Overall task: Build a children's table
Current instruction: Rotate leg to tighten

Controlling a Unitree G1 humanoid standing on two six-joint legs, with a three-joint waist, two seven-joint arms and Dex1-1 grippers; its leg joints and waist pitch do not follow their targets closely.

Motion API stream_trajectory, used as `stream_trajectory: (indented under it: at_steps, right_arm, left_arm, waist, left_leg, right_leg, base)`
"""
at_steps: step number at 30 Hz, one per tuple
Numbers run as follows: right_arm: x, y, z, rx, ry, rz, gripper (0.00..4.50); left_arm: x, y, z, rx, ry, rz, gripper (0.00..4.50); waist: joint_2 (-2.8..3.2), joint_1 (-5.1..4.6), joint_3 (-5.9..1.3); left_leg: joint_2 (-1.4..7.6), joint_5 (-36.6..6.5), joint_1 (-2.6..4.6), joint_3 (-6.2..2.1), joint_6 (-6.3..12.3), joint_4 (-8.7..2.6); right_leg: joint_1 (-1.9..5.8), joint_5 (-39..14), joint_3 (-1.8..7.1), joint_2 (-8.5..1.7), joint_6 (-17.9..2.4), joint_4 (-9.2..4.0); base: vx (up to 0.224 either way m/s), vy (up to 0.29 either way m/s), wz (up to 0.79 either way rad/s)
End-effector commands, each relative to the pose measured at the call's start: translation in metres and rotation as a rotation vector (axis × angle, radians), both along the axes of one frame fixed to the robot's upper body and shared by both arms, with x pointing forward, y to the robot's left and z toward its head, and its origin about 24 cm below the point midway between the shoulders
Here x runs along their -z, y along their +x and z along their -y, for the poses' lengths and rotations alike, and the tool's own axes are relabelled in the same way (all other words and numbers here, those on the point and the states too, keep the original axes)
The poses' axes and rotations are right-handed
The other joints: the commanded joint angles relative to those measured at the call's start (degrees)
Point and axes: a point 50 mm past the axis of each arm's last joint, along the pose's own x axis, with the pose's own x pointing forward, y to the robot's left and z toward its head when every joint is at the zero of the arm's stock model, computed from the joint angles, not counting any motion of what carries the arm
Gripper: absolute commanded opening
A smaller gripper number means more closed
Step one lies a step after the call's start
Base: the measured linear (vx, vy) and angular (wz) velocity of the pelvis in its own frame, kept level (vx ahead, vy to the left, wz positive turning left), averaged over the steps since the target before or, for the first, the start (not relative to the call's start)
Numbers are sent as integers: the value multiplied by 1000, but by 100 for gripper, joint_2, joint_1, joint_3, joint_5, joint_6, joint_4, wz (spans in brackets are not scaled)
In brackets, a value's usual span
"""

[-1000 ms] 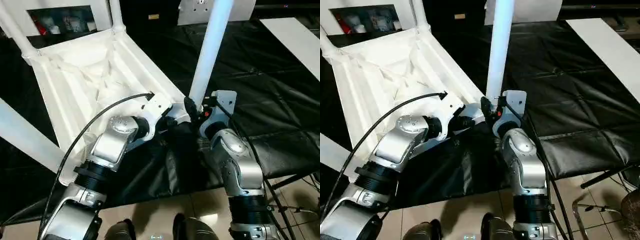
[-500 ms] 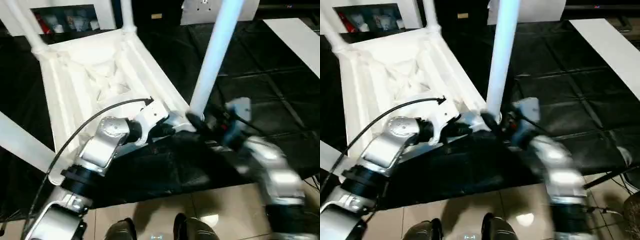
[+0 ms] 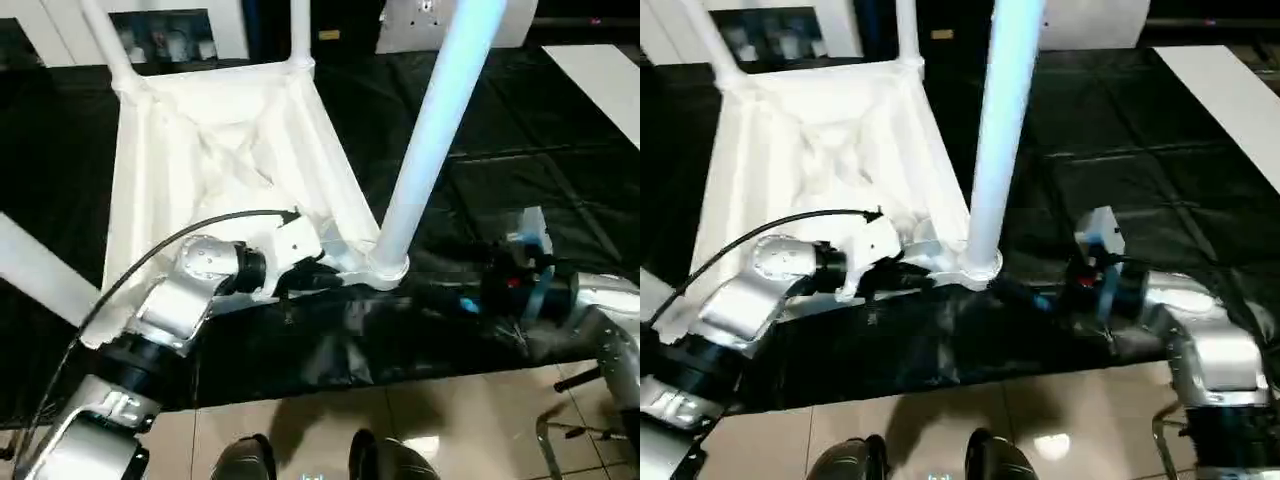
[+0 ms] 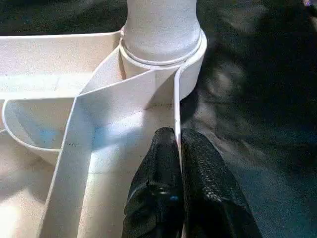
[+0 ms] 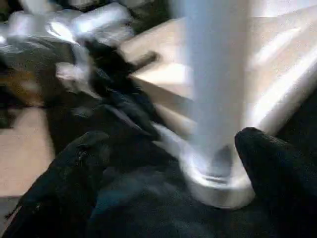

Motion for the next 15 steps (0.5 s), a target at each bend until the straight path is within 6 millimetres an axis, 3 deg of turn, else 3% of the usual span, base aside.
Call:
stream_trajectory:
  at_steps: [1,3,5,10,14,15]
  right_arm:
    - [-9,-7,-4,-66,47,-22,446]
    - [-16,-11,-8,-119,89,-42,450]
    - [-19,-13,-11,-138,107,-43,450]
    - [-34,-3,-27,-86,202,38,450]
    - [-38,2,-39,-43,246,62,450]
    - [-38,3,-42,-29,253,66,450]
  left_arm:
    - [-5,3,-1,-45,-51,-2,0]
    - [-9,2,1,-46,-100,-7,44]
    - [-11,1,1,-56,-126,-9,57]
    - [-14,-10,0,-67,-193,-17,95]
    - [-16,-24,-3,-124,-273,-19,130]
    - [-14,-31,-4,-153,-304,-25,141]
  waist:
    - [-103,10,-458]
    - [-103,2,-466]
    - [-91,-17,-466]
    - [-41,-7,-485]
    - [-33,-24,-463]
    - [-35,-20,-442]
  left_leg:
    - [303,-360,20,-123,1049,-273]
    - [293,-304,-5,-137,997,-277]
    - [286,-259,-16,-137,1004,-271]
    - [353,-74,-10,-158,1033,-273]
    - [362,-157,-18,-144,912,-285]
    - [337,-247,-13,-135,901,-288]
  right_leg:
    - [429,-2066,381,-549,-650,-496]
    - [441,-2083,375,-543,-585,-493]
    - [432,-2005,375,-535,-584,-493]
    - [387,-1437,370,-546,-872,-402]
    - [399,-1477,382,-556,-929,-404]
    - [388,-1629,381,-535,-845,-444]
  base:
    - [0,0,0]
    - [0,0,0]
    - [0,0,0]
    - [0,0,0]
    - [0,0,0]
    - [0,0,0]
